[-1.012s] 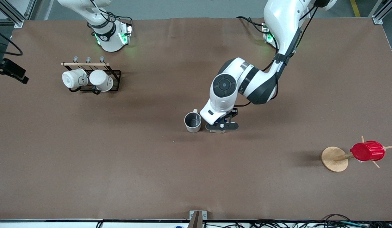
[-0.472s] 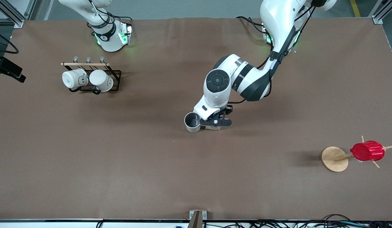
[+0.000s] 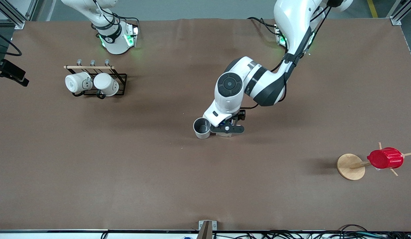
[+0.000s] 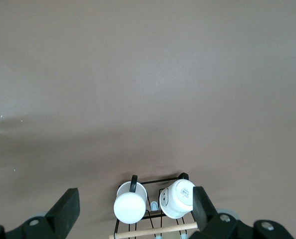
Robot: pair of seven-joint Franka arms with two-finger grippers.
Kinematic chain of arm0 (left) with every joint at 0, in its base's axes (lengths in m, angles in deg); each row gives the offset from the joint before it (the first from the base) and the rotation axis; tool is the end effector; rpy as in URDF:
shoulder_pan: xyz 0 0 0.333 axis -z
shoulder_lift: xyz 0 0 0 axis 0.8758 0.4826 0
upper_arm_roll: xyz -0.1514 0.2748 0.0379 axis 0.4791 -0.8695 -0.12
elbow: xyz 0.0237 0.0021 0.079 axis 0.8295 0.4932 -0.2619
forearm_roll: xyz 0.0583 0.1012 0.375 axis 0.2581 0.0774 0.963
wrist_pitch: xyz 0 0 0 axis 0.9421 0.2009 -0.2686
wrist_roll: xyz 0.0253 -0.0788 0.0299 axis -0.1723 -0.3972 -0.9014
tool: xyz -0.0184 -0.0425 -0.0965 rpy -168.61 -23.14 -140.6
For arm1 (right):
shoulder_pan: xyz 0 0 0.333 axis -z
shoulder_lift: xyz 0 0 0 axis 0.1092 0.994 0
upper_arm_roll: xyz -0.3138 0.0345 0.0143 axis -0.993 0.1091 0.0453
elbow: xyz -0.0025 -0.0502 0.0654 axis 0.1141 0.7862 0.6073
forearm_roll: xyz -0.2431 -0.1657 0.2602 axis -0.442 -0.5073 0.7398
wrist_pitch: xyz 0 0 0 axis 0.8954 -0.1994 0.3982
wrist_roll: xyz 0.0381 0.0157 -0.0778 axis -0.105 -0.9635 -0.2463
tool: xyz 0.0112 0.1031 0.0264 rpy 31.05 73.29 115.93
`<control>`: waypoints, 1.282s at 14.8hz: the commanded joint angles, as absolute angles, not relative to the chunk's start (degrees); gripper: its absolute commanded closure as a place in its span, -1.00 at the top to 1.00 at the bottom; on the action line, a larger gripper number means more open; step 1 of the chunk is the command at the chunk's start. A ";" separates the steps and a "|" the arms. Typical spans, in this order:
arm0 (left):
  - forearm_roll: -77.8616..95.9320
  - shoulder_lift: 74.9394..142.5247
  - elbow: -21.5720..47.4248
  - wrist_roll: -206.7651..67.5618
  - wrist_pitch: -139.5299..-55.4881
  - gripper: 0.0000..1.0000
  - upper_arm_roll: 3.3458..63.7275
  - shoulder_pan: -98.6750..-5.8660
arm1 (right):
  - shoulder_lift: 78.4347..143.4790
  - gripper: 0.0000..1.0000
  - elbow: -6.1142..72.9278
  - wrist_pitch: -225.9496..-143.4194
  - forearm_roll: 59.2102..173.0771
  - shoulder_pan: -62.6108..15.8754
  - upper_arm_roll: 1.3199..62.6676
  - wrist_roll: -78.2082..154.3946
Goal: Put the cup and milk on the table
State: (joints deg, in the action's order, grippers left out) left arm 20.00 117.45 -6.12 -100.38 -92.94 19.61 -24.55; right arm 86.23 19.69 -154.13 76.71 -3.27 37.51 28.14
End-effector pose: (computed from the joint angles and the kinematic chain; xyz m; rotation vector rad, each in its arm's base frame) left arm 0.5467 -0.4573 0.3511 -3.1216 0.1027 0.0618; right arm 0.5377 -0.0326 0.6682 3.0906 -0.2187 0.0263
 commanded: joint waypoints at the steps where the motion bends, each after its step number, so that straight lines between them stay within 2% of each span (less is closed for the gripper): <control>1: 19.96 110.90 -5.58 -100.77 -90.05 1.00 19.69 -25.55 | 85.82 1.00 19.99 -154.05 77.89 -2.84 37.62 28.67; 3: 20.22 108.17 -5.40 -101.47 -85.75 1.00 19.52 -26.60 | 85.82 1.00 19.99 -154.05 77.89 -2.84 37.71 28.67; 5: 20.92 105.54 -3.83 -101.65 -85.02 1.00 19.25 -29.13 | 85.82 1.00 19.99 -154.05 77.89 -2.93 37.71 28.67; 10: 21.02 96.40 3.81 -97.71 -85.29 1.00 19.61 -36.26 | 85.82 1.00 19.99 -153.97 77.89 -3.37 37.53 28.67; 14: 20.84 87.79 12.43 -91.38 -87.22 1.00 19.69 -41.62 | 85.82 1.00 19.99 -153.97 77.89 -3.37 37.53 28.67; 19: 20.14 83.65 12.53 -87.33 -85.73 1.00 19.61 -45.85 | 85.82 1.00 20.08 -153.79 77.89 -3.46 37.62 28.58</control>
State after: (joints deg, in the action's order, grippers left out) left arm 20.07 86.14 10.90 -88.34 -85.39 19.17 -44.76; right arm 86.23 19.70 -153.99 76.72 -3.47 37.62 28.15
